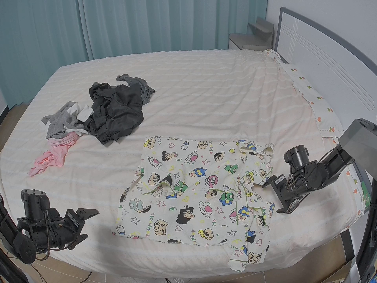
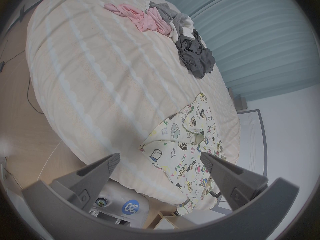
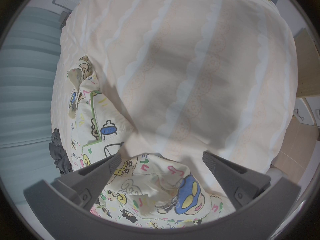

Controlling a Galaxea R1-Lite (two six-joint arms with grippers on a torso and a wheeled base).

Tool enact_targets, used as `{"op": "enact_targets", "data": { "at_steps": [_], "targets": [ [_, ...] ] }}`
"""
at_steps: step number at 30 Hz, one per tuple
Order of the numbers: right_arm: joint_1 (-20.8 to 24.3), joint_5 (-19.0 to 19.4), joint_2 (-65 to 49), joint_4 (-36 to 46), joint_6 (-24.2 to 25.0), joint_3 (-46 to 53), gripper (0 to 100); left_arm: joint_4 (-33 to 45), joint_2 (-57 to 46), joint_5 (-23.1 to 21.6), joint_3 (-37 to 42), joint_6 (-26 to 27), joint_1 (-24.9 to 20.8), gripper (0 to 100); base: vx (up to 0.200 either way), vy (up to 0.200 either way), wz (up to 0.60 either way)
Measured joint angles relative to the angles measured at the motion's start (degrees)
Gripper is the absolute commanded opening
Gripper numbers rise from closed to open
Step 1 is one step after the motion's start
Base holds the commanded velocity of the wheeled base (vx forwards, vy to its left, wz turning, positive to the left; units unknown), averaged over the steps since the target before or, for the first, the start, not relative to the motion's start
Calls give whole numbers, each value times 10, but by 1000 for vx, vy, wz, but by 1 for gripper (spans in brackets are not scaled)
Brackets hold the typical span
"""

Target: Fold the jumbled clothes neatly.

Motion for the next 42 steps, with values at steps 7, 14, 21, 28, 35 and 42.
{"op": "enact_targets", "data": {
  "at_steps": [7, 14, 21, 28, 35, 42],
  "targets": [
    [12, -9, 10, 46, -11, -25, 0, 0, -1, 0, 0, 0, 0, 100, 0, 0, 0],
    [16, -12, 18, 82, -30, -49, 0, 0, -2, 2, 0, 0, 1, 100, 0, 0, 0],
    [14, -12, 9, 82, -29, -46, 0, 0, -2, 3, 0, 0, 1, 100, 0, 0, 0],
    [11, -41, -36, 74, -29, -27, 0, 0, -2, 3, 0, 0, 1, 100, 0, 0, 0],
    [5, -114, -92, 50, -50, -10, 0, 0, -2, 3, 0, 1, 1, 100, 0, 0, 0],
    [0, -187, -126, -37, -118, 54, 0, 0, -2, 4, 0, 1, 1, 100, 0, 0, 0]
  ]
}}
